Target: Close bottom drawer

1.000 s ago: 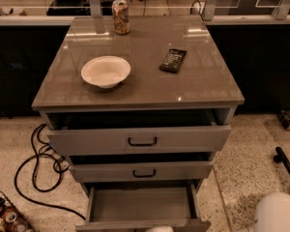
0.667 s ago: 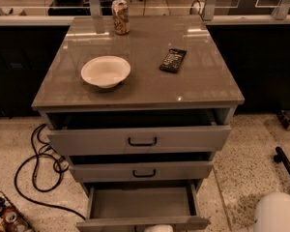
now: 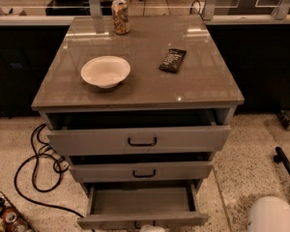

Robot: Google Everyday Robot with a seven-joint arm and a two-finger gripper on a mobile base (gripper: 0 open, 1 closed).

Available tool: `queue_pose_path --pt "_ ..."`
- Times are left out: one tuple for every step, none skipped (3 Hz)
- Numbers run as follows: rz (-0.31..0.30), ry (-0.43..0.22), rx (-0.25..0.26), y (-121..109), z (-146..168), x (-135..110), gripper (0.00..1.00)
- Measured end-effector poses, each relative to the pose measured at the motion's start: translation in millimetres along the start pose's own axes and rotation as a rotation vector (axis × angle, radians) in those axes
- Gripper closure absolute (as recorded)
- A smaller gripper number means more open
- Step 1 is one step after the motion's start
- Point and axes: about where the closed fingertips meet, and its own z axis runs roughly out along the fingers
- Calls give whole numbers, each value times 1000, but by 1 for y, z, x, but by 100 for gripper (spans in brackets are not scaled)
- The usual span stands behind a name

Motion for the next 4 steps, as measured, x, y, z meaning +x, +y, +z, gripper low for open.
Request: queue_pose_path --pt "17 33 49 -6 4 -2 100" --pt "56 96 150 -19 11 -9 100" --pt "79 163 237 -31 11 -10 100" --pt "97 226 311 -42 3 -2 100"
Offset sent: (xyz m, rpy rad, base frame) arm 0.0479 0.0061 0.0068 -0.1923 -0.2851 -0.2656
